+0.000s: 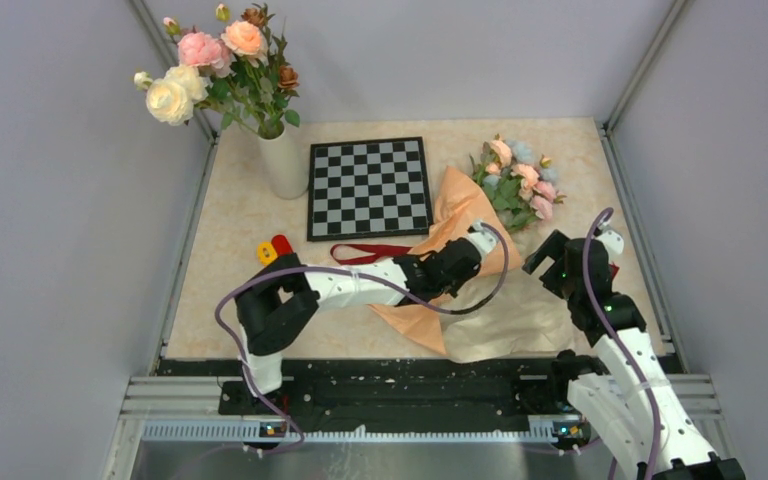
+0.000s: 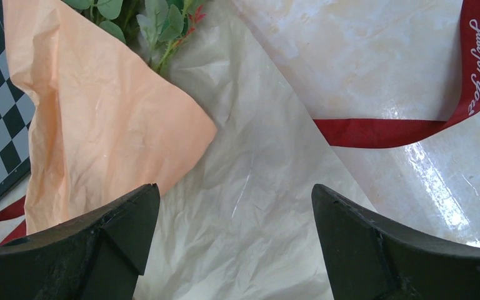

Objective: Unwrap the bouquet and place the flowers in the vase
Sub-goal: Unfold the wrapping paper at the center of the board.

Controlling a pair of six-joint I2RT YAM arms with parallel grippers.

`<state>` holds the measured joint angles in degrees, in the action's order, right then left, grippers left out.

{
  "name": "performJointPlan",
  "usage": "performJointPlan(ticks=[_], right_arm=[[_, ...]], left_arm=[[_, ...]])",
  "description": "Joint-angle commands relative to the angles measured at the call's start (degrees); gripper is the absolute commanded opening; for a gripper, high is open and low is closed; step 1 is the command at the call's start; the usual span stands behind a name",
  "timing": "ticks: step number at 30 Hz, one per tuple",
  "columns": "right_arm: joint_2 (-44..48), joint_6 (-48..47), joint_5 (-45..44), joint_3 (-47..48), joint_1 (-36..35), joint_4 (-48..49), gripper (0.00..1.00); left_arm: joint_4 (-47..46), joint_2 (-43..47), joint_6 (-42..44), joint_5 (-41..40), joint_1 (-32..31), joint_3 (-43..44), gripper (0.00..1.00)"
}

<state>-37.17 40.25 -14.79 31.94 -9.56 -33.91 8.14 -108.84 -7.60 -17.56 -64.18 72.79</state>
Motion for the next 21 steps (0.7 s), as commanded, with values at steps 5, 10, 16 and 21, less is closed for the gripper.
performJointPlan(ticks=[5, 10, 16, 21], right_arm=[[0.2, -3.3, 2.7, 0.5, 0.5, 4.7, 0.94], [-0.6, -4.0, 4.7, 0.0, 0.4, 5.5, 0.94], [0.3, -3.3, 4.0, 0.2, 0.4, 5.0, 0.94], [3.9, -2.2, 2.0, 0.0, 0.4, 3.9, 0.94]], left_arm=[[-1.2, 9.8, -2.7, -12.6, -0.1, -0.6, 0.00], [-1.4, 11.8, -1.1, -3.4, 0.0, -0.8, 0.07], [-5.1, 7.9, -0.3, 8.4, -0.1, -2.5, 0.25], [-8.6, 3.3, 0.8, 8.4, -0.1, -2.0, 0.35]])
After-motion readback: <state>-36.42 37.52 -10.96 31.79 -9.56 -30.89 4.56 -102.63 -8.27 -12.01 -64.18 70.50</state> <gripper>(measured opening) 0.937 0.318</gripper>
